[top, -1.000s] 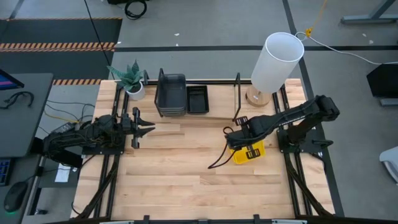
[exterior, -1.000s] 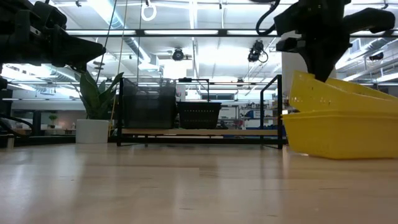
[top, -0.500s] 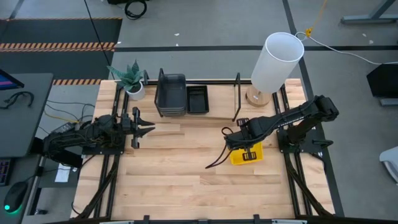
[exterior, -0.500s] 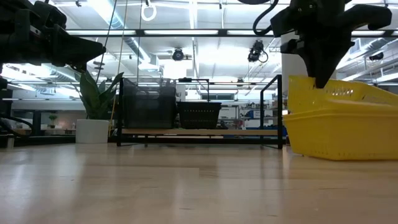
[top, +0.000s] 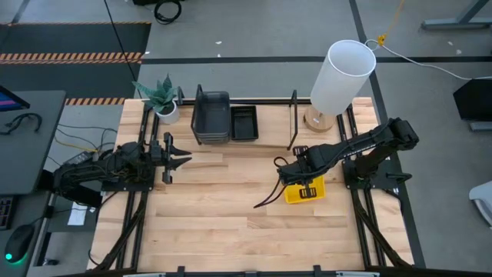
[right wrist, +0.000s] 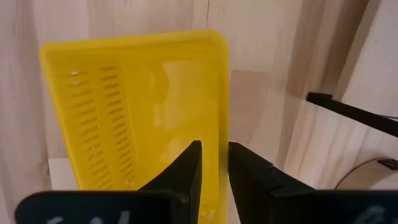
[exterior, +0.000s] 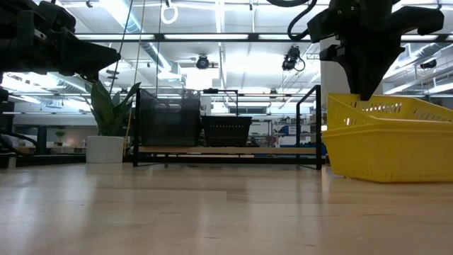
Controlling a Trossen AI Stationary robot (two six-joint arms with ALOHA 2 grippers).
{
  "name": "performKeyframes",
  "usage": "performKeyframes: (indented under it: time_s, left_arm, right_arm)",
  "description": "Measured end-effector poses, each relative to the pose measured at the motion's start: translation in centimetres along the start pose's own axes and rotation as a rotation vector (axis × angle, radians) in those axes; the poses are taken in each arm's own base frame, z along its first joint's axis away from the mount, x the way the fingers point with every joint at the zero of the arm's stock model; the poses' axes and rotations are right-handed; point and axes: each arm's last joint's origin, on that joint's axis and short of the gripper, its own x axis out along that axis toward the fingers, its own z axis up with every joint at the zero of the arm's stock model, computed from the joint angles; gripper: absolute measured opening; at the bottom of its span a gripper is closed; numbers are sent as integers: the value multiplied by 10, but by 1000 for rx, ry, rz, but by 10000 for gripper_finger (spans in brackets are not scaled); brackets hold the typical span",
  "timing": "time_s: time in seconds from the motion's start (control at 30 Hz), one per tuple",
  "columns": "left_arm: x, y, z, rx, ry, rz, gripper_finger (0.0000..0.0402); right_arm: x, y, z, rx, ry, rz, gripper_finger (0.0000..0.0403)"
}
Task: Stack baskets on shelf by color
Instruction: Stack the right yellow basket on the left yellow baskets
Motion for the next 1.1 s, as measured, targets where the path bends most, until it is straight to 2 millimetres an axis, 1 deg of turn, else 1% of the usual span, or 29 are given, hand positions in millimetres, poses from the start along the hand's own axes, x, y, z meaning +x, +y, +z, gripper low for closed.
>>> performKeyframes:
  time_s: [0.13, 0.27, 0.43, 0.57, 0.67, 0.73, 0.83, 0.87, 1.0, 1.1]
  left_arm:
    - [0, 0, 0, 0, 0, 0, 80]
    - [0, 0, 0, 0, 0, 0, 78]
    - [0, 0, 0, 0, 0, 0, 85]
    - [0, 0, 0, 0, 0, 0, 89]
    - [0, 0, 0, 0, 0, 0, 88]
    - [0, 0, 0, 0, 0, 0, 86]
    - [0, 0, 0, 0, 0, 0, 82]
    - [0, 0, 0, 0, 0, 0, 81]
    - [0, 0, 0, 0, 0, 0, 82]
    - [0, 0, 0, 0, 0, 0, 86]
  right_arm:
    - [1, -1, 1, 2, -17, -38, 83]
    - [8, 0, 2, 1, -42, -51, 82]
    - [16, 0, 1, 6, -47, -60, 83]
    - [18, -4, 1, 18, -39, -66, 79]
    - [19, -6, 1, 31, -30, -24, 67]
    - [20, -7, 1, 37, -22, 20, 51]
    - [20, -10, 1, 44, -14, 61, 15]
    - [20, -10, 1, 48, -12, 75, 11]
    - [21, -13, 2, 48, -7, 118, 17]
    - [21, -15, 2, 59, -9, 124, 12]
